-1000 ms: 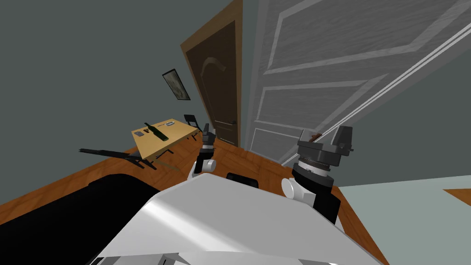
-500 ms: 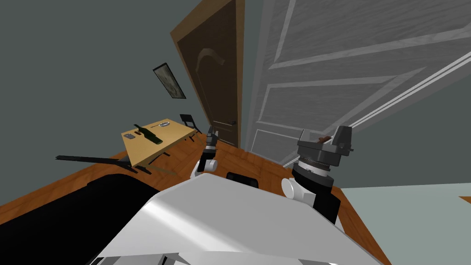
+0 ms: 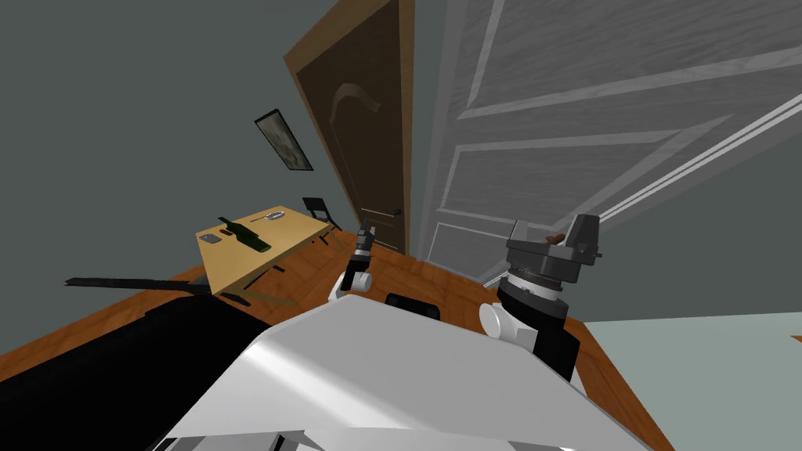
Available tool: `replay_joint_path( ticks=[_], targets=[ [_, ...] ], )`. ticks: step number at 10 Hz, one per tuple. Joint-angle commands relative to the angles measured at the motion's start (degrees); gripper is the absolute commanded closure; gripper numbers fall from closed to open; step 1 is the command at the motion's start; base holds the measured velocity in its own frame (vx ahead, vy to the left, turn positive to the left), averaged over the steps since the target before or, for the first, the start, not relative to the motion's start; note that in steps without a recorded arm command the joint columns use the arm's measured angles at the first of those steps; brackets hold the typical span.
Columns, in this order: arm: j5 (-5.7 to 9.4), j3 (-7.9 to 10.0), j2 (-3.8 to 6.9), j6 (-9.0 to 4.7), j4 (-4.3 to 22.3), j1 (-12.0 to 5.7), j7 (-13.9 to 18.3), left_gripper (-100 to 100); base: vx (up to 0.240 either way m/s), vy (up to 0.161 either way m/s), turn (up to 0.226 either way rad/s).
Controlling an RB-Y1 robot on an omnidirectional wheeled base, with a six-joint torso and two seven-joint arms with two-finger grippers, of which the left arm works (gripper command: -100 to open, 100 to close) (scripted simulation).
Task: Push the door open
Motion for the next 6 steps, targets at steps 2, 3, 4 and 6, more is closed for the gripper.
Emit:
replay_joint_path(
  ticks=[2,3,4,6],
  targets=[
    [-0.28,-0.41,0.43,-0.47,3.81,-1.29,-0.10,-100,0.110,0.074,-0.045],
    [-0.36,-0.56,0.62,-0.67,5.23,-1.72,-0.11,-100,0.103,0.065,-0.048],
    [-0.44,-0.71,0.79,-0.88,6.69,-2.16,-0.11,-100,0.085,0.068,-0.047],
    [-0.61,-1.00,1.14,-1.29,9.60,-3.04,-0.12,-100,0.091,0.070,-0.046]
  ],
)
